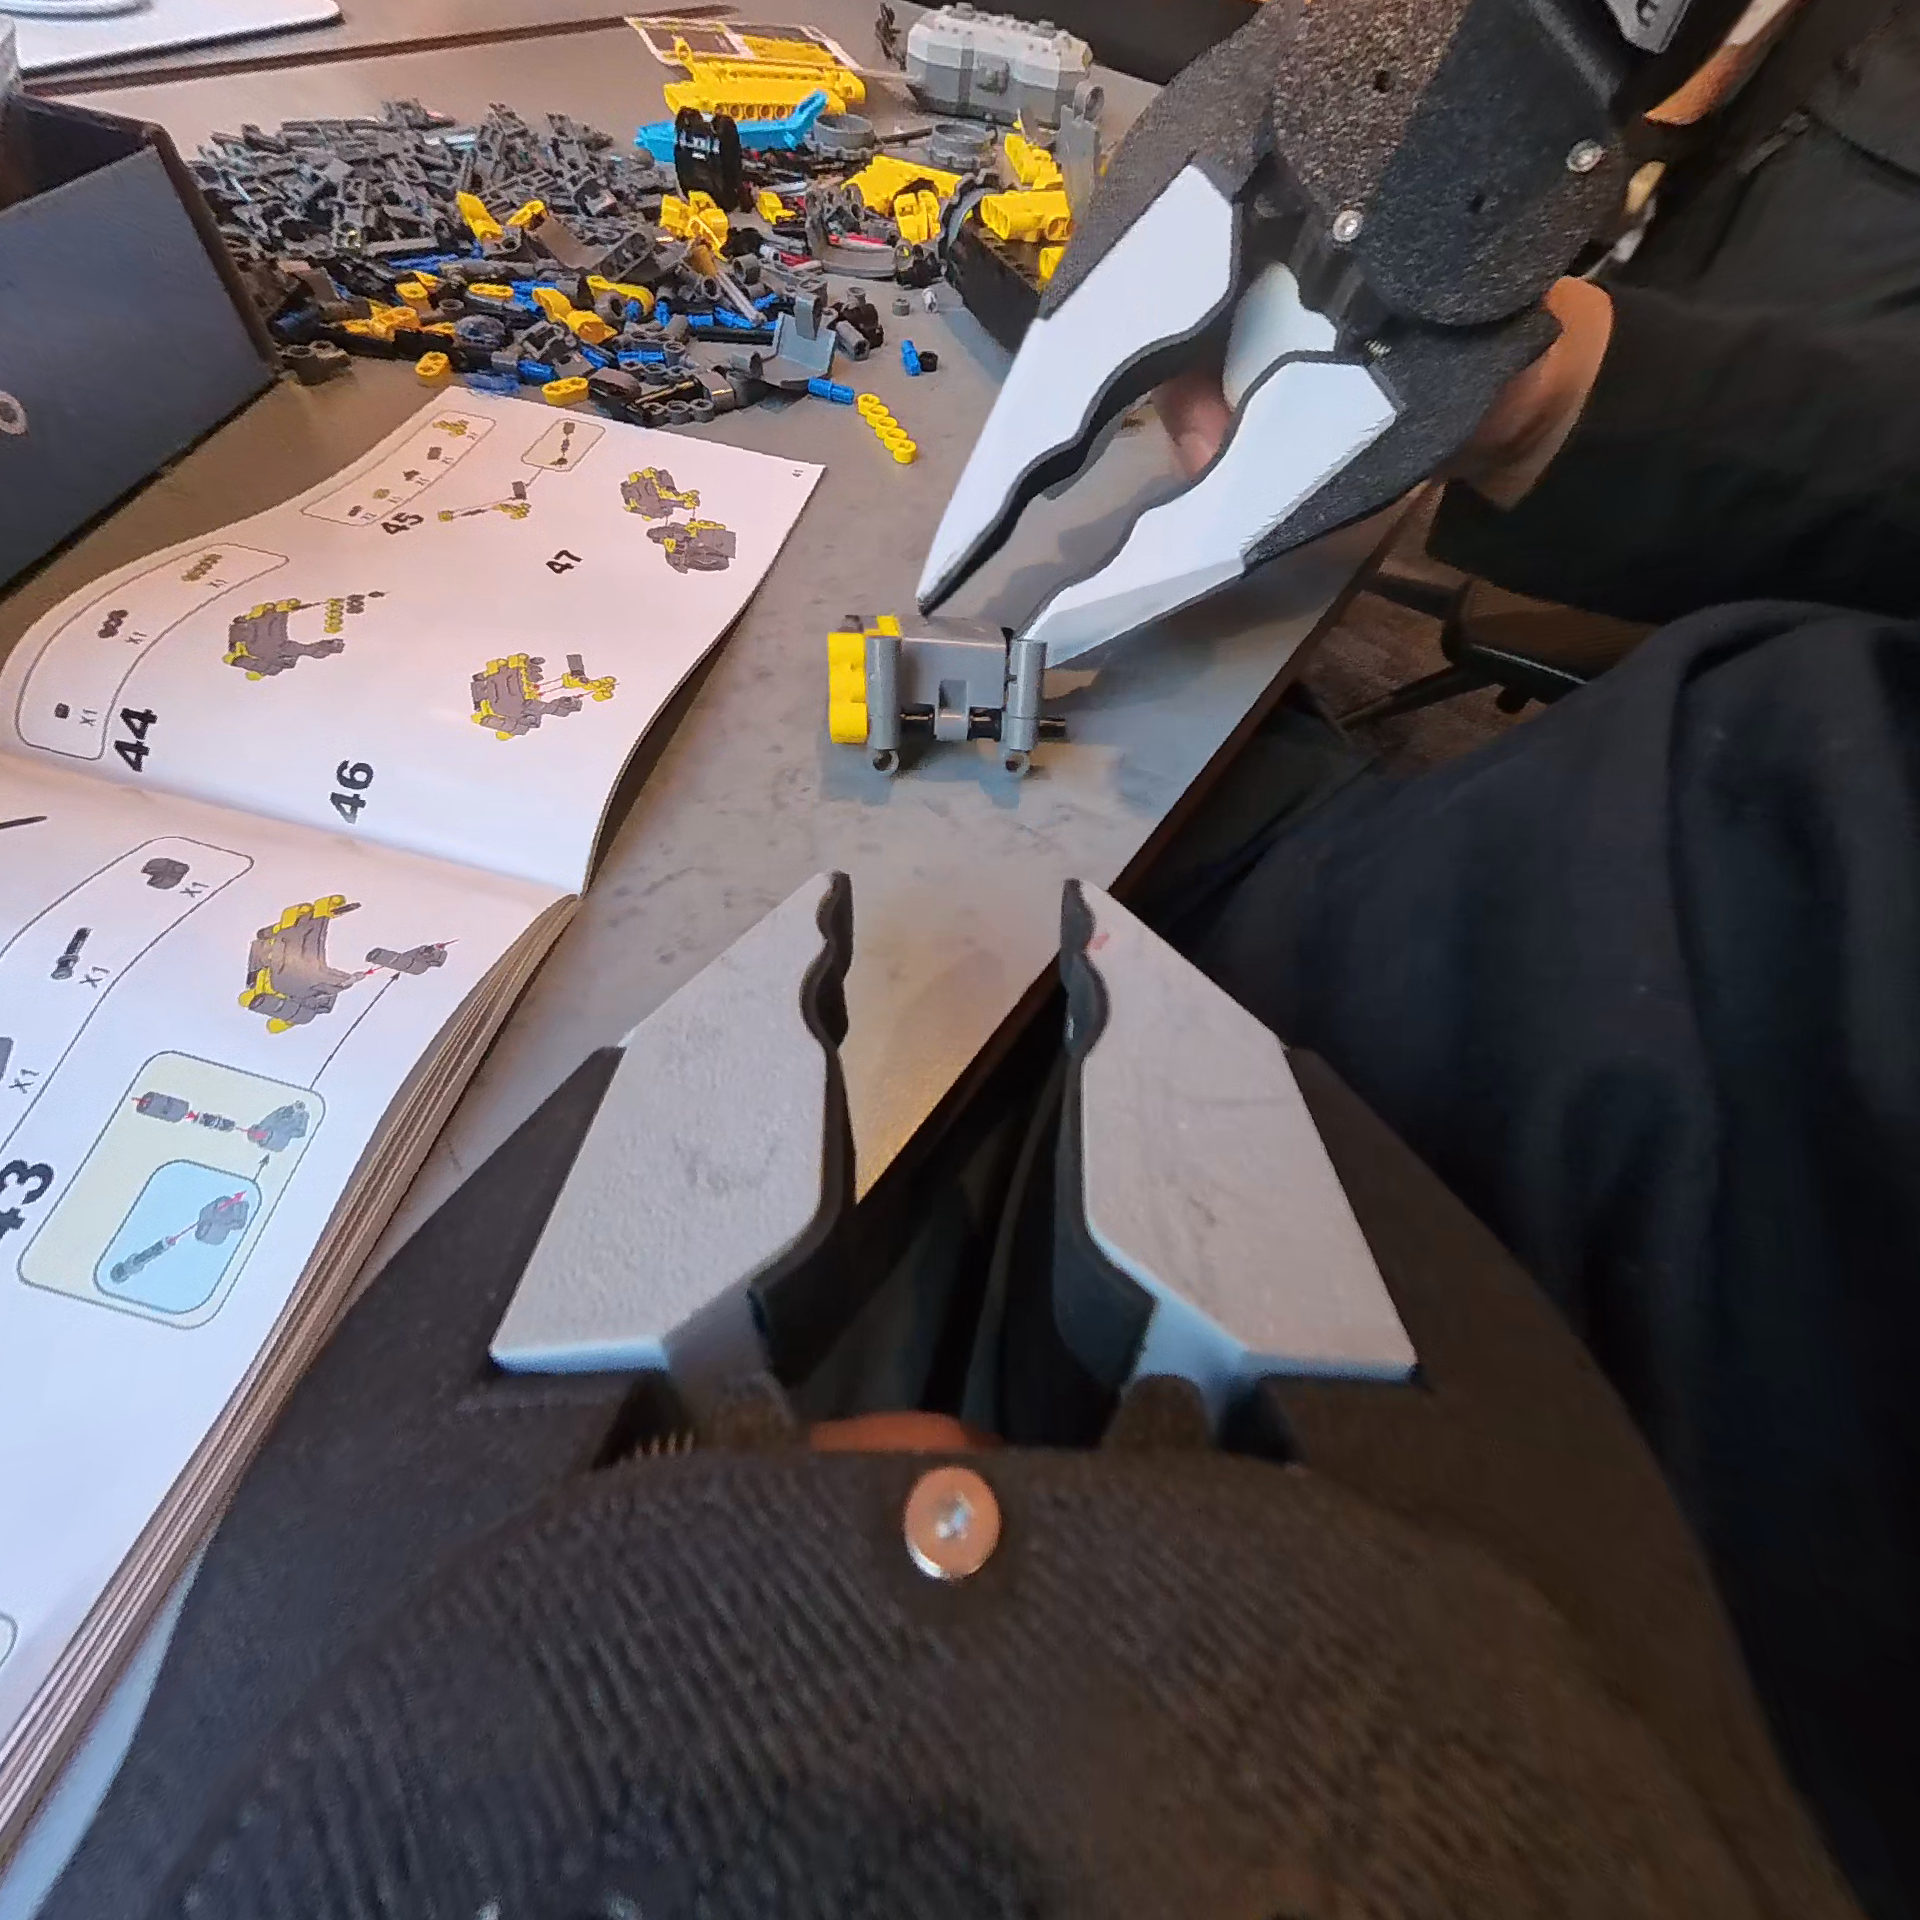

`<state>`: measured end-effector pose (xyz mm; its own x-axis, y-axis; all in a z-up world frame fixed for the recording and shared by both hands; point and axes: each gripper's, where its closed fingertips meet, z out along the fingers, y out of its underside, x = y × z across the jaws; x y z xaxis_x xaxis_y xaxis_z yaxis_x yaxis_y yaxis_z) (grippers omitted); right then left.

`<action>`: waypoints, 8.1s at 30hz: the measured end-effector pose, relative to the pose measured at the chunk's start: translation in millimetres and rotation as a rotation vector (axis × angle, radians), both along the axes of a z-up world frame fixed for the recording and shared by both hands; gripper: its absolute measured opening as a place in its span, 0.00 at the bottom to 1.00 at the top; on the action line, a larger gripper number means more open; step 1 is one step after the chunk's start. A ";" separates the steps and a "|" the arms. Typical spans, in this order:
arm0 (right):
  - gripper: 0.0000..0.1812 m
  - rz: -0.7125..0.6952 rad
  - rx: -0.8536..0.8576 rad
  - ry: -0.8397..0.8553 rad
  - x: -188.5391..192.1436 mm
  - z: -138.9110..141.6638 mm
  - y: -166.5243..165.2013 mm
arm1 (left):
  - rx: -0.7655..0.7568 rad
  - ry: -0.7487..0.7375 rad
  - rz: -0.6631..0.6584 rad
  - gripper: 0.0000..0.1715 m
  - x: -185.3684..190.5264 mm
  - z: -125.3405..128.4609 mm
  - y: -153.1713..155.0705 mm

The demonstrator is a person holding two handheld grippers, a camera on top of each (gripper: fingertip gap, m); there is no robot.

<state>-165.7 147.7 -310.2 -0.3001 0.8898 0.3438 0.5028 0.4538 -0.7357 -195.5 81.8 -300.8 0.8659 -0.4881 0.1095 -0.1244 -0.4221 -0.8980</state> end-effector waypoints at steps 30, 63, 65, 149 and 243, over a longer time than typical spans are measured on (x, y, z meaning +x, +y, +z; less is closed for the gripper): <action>0.14 -0.023 -0.067 0.011 0.7 2.0 5.3 | -0.008 -0.035 0.020 0.19 -5.6 0.2 1.2; 0.02 -0.083 -0.130 0.018 -2.0 5.4 15.1 | -0.006 -0.009 0.034 0.19 -9.0 -0.9 0.4; 0.02 -0.069 -0.102 0.032 -1.6 6.7 12.7 | -0.005 -0.007 0.034 0.19 -9.0 -1.0 0.4; 0.17 -0.576 -0.033 -0.097 48.4 15.7 92.6 | -0.027 0.049 -0.001 0.28 22.0 21.3 56.1; 0.21 -0.164 -0.146 -0.704 51.8 -4.9 78.9 | -0.145 0.050 -0.017 0.35 9.9 -0.1 32.1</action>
